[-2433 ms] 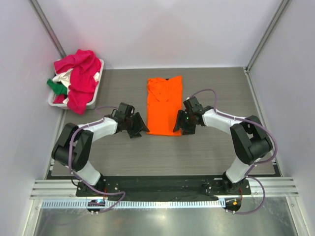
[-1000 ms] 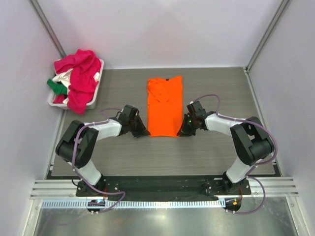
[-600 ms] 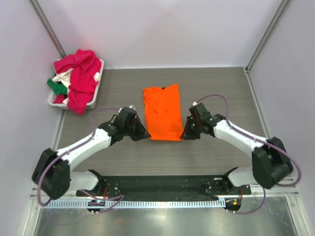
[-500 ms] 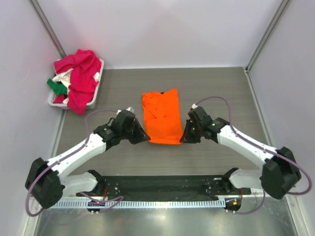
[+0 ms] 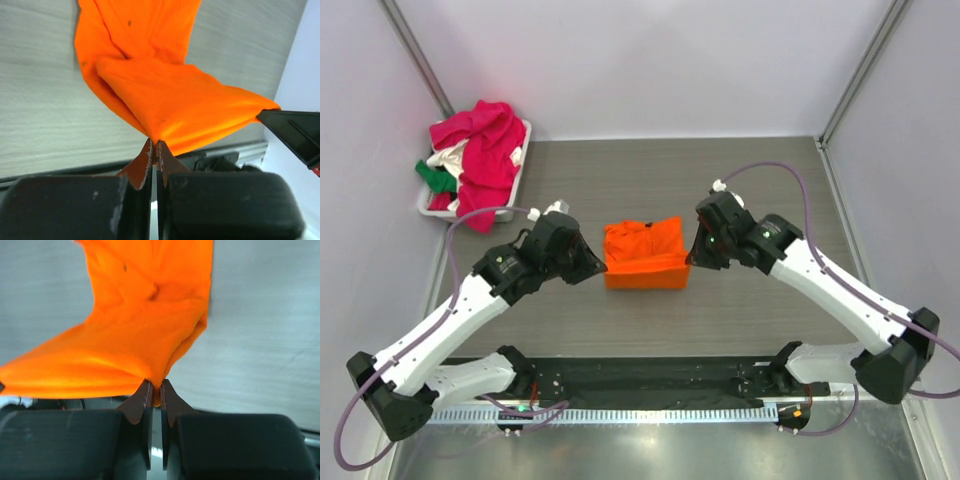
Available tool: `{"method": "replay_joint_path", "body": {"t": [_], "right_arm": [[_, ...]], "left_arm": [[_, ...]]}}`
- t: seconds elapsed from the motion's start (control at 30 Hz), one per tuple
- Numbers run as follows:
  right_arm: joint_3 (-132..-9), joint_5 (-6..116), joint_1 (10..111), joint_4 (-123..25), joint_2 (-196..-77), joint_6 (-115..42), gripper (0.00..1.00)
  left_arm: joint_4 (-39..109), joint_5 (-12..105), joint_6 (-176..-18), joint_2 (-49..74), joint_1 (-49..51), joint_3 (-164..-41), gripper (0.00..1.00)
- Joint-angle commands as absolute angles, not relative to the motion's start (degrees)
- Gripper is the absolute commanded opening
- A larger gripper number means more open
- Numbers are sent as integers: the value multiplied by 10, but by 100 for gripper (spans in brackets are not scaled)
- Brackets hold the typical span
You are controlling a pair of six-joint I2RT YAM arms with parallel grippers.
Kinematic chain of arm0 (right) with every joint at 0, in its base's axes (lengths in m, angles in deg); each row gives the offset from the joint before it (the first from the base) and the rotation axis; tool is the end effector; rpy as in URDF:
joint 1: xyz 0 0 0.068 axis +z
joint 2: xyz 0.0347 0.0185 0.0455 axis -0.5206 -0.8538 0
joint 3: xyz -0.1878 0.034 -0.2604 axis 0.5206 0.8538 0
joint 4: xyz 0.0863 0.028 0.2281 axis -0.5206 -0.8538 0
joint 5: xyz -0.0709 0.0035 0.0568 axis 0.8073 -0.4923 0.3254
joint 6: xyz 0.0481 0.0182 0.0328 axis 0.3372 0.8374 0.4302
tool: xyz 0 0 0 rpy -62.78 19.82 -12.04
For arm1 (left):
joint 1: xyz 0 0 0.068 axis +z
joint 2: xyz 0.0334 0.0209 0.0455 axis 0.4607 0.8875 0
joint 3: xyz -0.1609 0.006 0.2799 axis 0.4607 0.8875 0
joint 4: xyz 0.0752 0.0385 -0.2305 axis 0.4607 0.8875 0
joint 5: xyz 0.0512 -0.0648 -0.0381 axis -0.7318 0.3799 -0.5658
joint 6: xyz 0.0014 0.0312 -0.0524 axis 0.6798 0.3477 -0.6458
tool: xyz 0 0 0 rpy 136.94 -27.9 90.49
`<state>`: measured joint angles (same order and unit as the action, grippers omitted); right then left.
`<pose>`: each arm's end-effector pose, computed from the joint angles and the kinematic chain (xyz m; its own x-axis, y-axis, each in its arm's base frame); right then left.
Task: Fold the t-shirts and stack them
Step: Fold the tshirt
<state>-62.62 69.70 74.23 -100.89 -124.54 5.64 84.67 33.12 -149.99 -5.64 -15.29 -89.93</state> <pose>0.1545 0.1361 0.3667 -0.8596 0.2222 -0.4602 0.0343 0.9236 0.3817 0.1184 -0.1037 0.3650 -0.7886 -0.4937 -0.3665 -0.1943 0.7656 -0.6133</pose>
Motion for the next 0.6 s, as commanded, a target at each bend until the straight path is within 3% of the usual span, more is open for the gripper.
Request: {"method": "replay_joint_path", "body": {"t": [0.0,0.2,0.57], "right_arm": [[-685,764,703,-1072,-1300,2,1],[-754,728,638,-1058,-1386,-61,1],[-861,688,585,-1038,-1546,-129,1]], "left_arm": [[895,278,-1458,-22,-127,-935,0],[862,331,-1404,50,-34,-974,0],[816,382,-1353,224,42,-1056,0]]}}
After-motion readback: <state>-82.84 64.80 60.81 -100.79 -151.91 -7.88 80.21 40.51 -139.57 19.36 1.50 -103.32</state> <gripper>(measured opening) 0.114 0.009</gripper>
